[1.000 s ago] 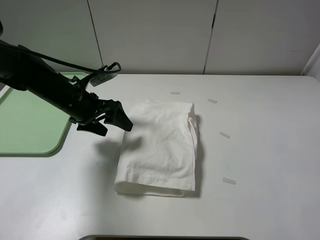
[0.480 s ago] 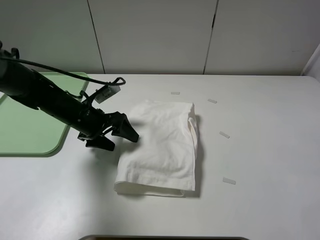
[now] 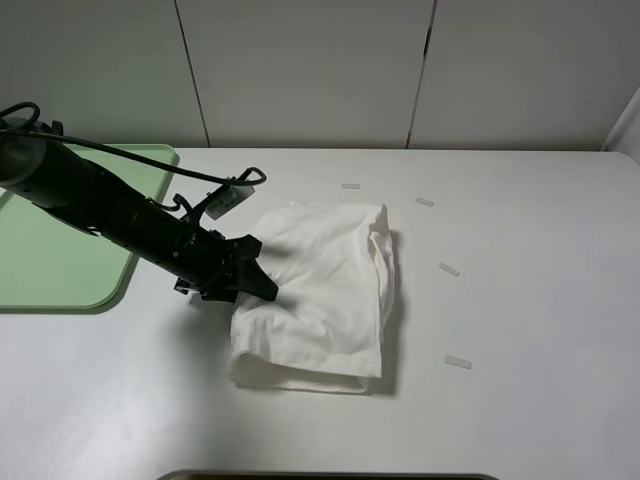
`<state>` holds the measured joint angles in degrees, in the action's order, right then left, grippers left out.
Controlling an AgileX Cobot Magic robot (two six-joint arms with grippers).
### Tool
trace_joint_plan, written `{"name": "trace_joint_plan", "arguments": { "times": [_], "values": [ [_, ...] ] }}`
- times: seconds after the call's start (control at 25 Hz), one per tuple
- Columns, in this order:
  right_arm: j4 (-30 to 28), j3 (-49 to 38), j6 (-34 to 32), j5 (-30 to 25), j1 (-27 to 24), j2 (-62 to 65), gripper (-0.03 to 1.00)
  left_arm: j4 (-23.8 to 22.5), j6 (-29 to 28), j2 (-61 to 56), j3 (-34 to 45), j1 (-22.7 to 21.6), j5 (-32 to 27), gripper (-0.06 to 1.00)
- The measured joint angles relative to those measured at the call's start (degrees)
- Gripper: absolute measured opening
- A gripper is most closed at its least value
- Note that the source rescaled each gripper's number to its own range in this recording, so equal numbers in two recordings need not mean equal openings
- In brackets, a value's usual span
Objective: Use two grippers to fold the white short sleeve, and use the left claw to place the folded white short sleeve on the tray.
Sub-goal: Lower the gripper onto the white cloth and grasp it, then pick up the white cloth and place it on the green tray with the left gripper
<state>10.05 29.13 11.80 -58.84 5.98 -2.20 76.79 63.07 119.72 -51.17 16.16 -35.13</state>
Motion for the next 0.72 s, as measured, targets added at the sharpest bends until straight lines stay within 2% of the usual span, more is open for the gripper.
{"name": "trace_joint_plan", "arguments": {
  "times": [0.12,0.16,0.32,0.36,0.4,0.44,0.52,0.6,0.68,0.72],
  "values": [
    [0.00,0.00,0.00,0.00,0.00,0.00,1.00,-0.55,0.21,0.00,0.00,0.00,1.08,0.11],
    [0.00,0.00,0.00,0.00,0.00,0.00,1.00,-1.79,0.21,-0.07,-0.37,0.00,1.34,0.08],
    [0.00,0.00,0.00,0.00,0.00,0.00,1.00,-5.81,0.21,-0.67,-1.64,-0.11,1.70,0.07],
    [0.05,0.00,0.00,0.00,0.00,0.00,1.00,-8.59,0.02,-1.08,-2.59,-0.23,1.70,0.07],
    [0.05,0.00,0.00,0.00,0.00,0.00,1.00,-20.02,-3.06,-2.52,-6.14,-1.18,1.87,0.07],
    [0.05,0.00,0.00,0.00,0.00,0.00,1.00,-20.02,-3.06,-2.52,-6.14,-1.18,1.87,0.07],
    [0.09,0.00,0.00,0.00,0.00,0.00,1.00,-36.17,-11.06,-4.43,-11.33,-2.26,1.39,0.07],
    [0.09,0.00,0.00,0.00,0.00,0.00,1.00,-48.42,-18.02,-5.66,-14.15,-2.89,0.70,0.07],
    [0.09,0.00,0.00,0.00,0.00,0.00,1.00,-53.80,-21.39,-6.18,-15.51,-3.21,0.28,0.07],
    [0.17,0.00,0.00,0.00,0.00,0.00,1.00,-64.64,-28.95,-7.18,-18.66,-4.29,-0.51,0.07]
  ]
}}
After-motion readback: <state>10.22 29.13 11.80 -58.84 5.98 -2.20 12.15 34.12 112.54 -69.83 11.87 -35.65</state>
